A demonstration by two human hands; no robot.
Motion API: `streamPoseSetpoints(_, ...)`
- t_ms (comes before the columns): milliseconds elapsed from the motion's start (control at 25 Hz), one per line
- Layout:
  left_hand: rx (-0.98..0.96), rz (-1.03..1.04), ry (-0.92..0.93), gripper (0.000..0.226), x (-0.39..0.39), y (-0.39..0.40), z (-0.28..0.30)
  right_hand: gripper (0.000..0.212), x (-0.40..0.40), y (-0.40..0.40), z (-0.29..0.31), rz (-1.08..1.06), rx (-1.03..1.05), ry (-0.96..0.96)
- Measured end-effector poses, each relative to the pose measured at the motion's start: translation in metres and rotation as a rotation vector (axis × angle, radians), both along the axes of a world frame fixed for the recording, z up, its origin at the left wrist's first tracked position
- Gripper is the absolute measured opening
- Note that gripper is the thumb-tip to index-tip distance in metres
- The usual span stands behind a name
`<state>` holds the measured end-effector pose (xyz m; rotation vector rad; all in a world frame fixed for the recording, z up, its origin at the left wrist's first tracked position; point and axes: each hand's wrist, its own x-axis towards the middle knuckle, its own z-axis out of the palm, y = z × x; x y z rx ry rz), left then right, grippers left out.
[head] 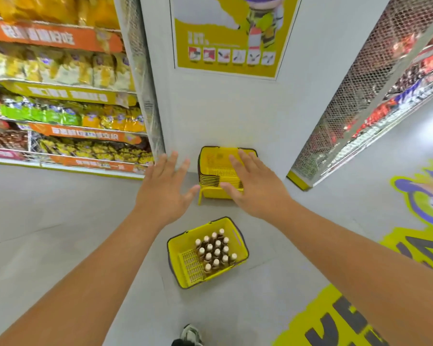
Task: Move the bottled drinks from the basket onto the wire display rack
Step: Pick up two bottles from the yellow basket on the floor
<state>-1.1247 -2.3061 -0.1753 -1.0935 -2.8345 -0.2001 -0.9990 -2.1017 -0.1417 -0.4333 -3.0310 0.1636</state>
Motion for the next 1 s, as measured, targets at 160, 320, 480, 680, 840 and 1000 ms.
streamPoseSetpoints(160, -0.026, -0.002, -0.039, 0.077, -0.041, 0.048, -0.015, 0.081, -0.045, 0.047, -0.012, 0.012, 0.000, -0.013)
streamPoseSetpoints(320, -0.019, 0.040, -0.046, 0.088, -0.079, 0.085, -0.036, 0.079, -0.095, 0.086, -0.040, 0.086, -0.016, -0.045)
streamPoseSetpoints(480, -0.036, 0.136, -0.080, 0.086, -0.102, 0.119, -0.072, 0.085, -0.139, 0.128, -0.083, 0.203, -0.033, -0.067)
streamPoseSetpoints(680, -0.045, 0.335, -0.197, 0.085, -0.098, 0.155, -0.133, 0.081, -0.177, 0.181, -0.148, 0.417, -0.130, -0.200)
streamPoseSetpoints(840, -0.042, 0.467, -0.353, 0.086, -0.093, 0.174, -0.209, 0.077, -0.180, 0.200, -0.229, 0.473, -0.247, -0.307)
streamPoseSetpoints(1000, -0.050, 0.513, -0.471, 0.084, -0.086, 0.175, -0.305, 0.074, -0.185, 0.196, -0.330, 0.456, -0.308, -0.402)
